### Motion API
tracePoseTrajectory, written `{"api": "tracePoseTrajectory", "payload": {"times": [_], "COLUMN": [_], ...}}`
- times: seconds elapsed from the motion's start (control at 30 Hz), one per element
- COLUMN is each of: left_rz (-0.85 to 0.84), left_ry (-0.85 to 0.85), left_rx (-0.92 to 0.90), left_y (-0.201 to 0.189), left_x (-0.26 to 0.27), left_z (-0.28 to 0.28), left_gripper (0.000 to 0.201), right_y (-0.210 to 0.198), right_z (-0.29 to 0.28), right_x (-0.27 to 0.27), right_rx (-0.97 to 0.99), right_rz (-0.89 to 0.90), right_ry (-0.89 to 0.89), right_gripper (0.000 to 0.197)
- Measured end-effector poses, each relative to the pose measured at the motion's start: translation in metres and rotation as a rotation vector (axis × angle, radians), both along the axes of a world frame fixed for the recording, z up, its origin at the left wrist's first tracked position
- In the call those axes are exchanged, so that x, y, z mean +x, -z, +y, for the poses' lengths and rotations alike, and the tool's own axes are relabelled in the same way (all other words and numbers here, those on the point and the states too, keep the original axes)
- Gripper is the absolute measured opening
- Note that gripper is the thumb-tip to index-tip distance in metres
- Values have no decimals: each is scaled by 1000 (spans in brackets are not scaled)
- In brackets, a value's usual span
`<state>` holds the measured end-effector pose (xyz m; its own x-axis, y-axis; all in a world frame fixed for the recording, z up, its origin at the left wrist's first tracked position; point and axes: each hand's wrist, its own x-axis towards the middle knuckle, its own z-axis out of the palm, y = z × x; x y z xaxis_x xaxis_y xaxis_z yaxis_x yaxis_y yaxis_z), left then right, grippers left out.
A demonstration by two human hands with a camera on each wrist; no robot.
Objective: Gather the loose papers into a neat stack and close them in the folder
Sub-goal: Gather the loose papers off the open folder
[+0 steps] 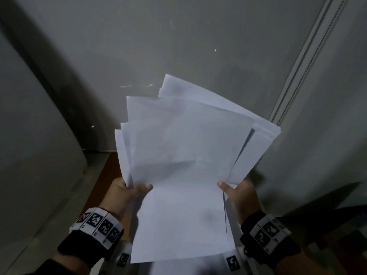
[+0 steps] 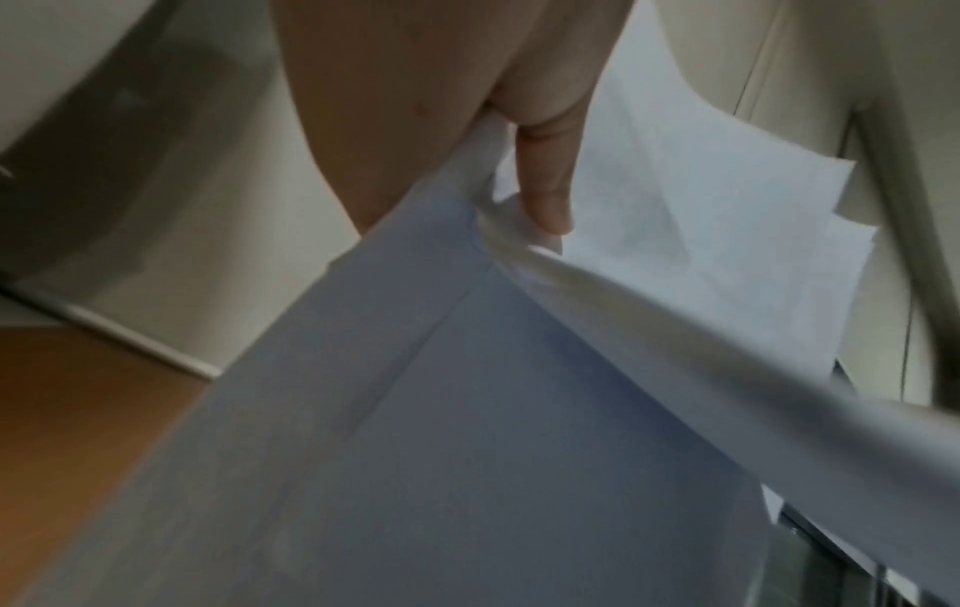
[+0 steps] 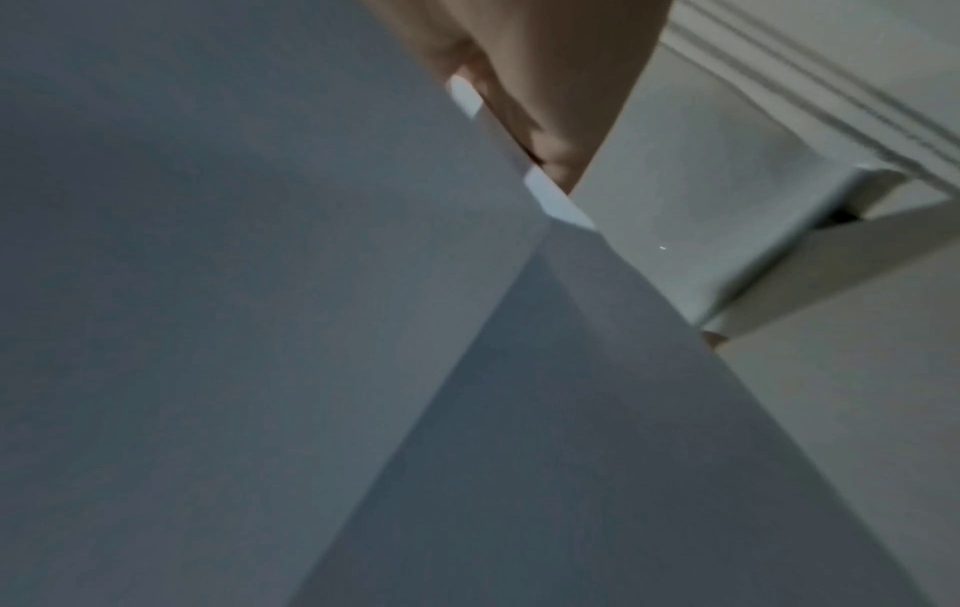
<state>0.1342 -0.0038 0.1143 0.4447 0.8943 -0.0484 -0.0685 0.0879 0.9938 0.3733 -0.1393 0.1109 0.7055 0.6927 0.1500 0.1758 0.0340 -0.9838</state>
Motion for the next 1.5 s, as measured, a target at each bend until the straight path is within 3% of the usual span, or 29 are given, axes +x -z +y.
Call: {"api": "tracePoseTrajectory", "payload": {"times": [0.07,0.13,0.27,0.5,0.53,0.63,0.73,0.9,0.93,1.0,1.03,1.13,1.27,1.33,1.5], "left_rz": [44,90,141,5,-18,-1,68,79,53,21,12,78,220,208,207], "left_ry": [-7,9,-27,44,86,166,170,115,109,91,86,119,38,17,55], "left_rx": [53,75,93,14,0,-90,-77,-2,-18,-33,-37,-42,-11,-14,29], "left_y": [-7,-8,-13,1,4,23,31,27,28,29,28,24,40,41,39], "left_x": [-2,-4,-3,-6,-7,-10,-8,2,0,-5,-7,-4,1,0,-6], "left_z": [7,16,24,10,6,0,-8,-15,-13,-11,-11,-20,-23,-19,-17], "left_gripper": [28,34,26,23,27,68,75,30,31,60,63,34,23,15,29], "right_y": [-4,-7,-14,2,8,28,41,39,36,32,32,35,45,42,41], "right_z": [4,9,17,12,10,3,1,9,9,9,8,3,7,11,10], "right_x": [4,10,13,6,3,-9,-23,-31,-30,-29,-29,-35,-44,-43,-38], "right_rx": [25,43,-14,-14,-37,-111,-161,-120,-112,-89,-84,-128,-182,-194,-226], "right_rz": [-13,19,22,20,21,74,130,217,212,210,207,216,239,240,192], "right_ry": [-11,-92,-227,-217,-229,-287,-257,-189,-176,-169,-171,-188,-182,-136,-148], "right_gripper": [37,21,29,19,21,30,29,27,25,25,26,33,28,18,17]}}
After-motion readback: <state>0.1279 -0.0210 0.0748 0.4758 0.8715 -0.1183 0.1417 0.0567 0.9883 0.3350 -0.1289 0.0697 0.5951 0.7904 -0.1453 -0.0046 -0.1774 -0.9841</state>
